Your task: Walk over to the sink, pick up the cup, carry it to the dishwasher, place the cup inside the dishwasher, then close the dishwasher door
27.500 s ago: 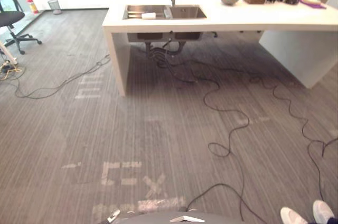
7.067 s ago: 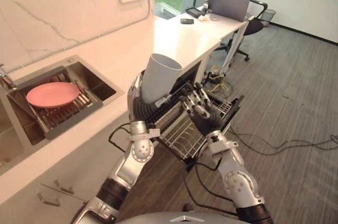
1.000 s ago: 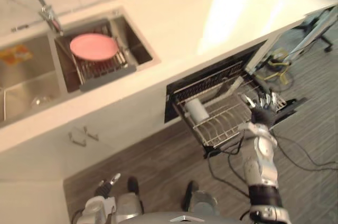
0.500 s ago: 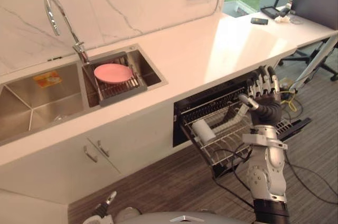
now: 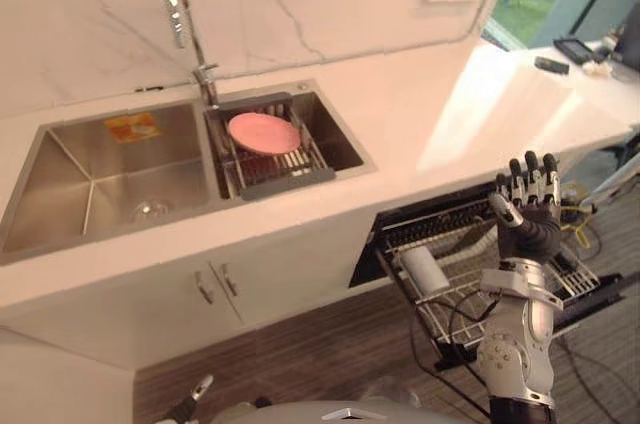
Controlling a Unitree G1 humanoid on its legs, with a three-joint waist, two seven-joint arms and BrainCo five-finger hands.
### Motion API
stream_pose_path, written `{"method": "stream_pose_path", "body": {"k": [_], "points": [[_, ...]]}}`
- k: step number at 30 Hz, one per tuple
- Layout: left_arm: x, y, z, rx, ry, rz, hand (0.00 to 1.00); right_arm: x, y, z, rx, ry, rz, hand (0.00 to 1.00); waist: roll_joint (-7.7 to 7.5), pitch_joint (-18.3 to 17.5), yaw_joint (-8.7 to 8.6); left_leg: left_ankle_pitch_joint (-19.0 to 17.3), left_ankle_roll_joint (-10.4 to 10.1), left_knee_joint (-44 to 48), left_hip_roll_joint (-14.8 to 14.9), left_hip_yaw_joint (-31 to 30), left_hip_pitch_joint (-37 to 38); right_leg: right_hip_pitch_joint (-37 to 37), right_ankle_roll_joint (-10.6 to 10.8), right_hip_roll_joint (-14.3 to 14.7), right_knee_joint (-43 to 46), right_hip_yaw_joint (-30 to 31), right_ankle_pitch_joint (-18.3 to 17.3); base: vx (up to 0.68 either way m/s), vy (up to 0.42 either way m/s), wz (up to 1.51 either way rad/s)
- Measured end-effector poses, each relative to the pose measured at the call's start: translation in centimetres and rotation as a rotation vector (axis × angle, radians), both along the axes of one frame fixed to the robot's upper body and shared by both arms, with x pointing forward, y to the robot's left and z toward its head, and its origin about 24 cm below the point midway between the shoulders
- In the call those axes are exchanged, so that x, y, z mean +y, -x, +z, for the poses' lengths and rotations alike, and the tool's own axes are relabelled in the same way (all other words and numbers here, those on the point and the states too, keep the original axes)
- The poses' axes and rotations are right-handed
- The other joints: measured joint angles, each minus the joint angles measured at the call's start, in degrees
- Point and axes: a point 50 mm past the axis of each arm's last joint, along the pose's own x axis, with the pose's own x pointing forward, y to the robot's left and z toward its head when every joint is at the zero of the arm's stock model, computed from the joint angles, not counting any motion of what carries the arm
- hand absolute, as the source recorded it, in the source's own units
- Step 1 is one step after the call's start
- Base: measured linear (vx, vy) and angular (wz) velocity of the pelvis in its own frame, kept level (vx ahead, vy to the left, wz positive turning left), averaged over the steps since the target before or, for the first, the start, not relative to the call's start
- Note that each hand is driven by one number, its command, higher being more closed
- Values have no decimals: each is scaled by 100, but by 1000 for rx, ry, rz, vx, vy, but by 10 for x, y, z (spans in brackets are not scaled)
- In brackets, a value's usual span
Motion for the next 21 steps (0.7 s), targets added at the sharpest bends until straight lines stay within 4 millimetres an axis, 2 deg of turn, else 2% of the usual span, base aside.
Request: {"method": "stream_pose_path", "body": {"k": [1,2,3,4,5,6,7,8,9,12,14,15,21], "points": [[5,-1,1,-5,-5,-19,0,0,1,-1,-2,-4,-5,0,-95,25,-43,-36,20,-3,15,-161,53,-156,86,294,223,190,-471,239,-17,70],[7,-2,2,-2,1,-40,0,-1,3,3,-22,0,-13,0,-140,27,-95,-80,11,4,21,-295,72,-254,199,596,13,223,-793,196,-12,65],[6,-3,2,3,8,-52,0,-2,4,6,-36,5,-19,0,-135,26,-108,-100,3,5,26,-332,83,-292,250,738,-232,209,-892,216,-3,53],[5,-4,2,14,28,-75,0,-4,6,11,-66,22,-20,0,-109,43,-105,-113,-54,24,32,-354,137,-343,277,1002,-819,222,-942,187,-3,35],[3,-3,1,26,44,-91,0,-4,6,12,-73,30,-15,0,-97,45,-105,-133,-68,39,33,-372,169,-331,286,1159,-1255,280,-897,218,-8,35],[2,-2,1,40,65,-103,0,-4,7,11,-71,30,-13,0,-94,39,-110,-176,-117,71,27,-413,219,-312,269,1290,-1642,328,-657,241,-41,37],[4,1,1,59,77,-121,0,-4,8,9,-66,30,-12,0,-139,19,-111,-228,-184,100,6,-495,257,-286,269,1409,-2062,379,-86,247,-59,37],[6,1,1,61,80,-124,0,-4,8,9,-67,29,-12,0,-196,-2,-113,-263,-232,131,-25,-497,257,-262,232,1448,-2261,398,239,283,-113,25],[4,0,1,61,89,-126,0,-4,7,11,-75,35,-12,0,-216,-33,-70,-318,-300,165,29,-491,269,-104,185,1519,-2515,408,99,269,-121,4],[-2,-2,0,51,109,-160,0,-3,0,20,-119,35,-3,0,-27,88,-77,-446,-441,307,206,-472,222,97,132,1734,-2963,417,69,220,-113,-12],[-4,-2,0,54,113,-186,0,-4,0,20,-116,36,-8,0,16,125,-85,-490,-485,330,275,-466,276,197,98,1811,-2994,415,43,77,-50,-7],[5,17,-1,96,89,-159,0,-6,2,17,-96,56,69,0,-286,-25,-111,-564,-386,309,203,-550,343,479,134,1799,-3348,463,40,0,0,0],[5,19,-1,113,89,-152,0,-4,0,16,-91,45,81,0,-273,-34,-101,-557,-385,397,206,-622,243,471,142,1774,-3378,411,45,-4,-3,9]]}}
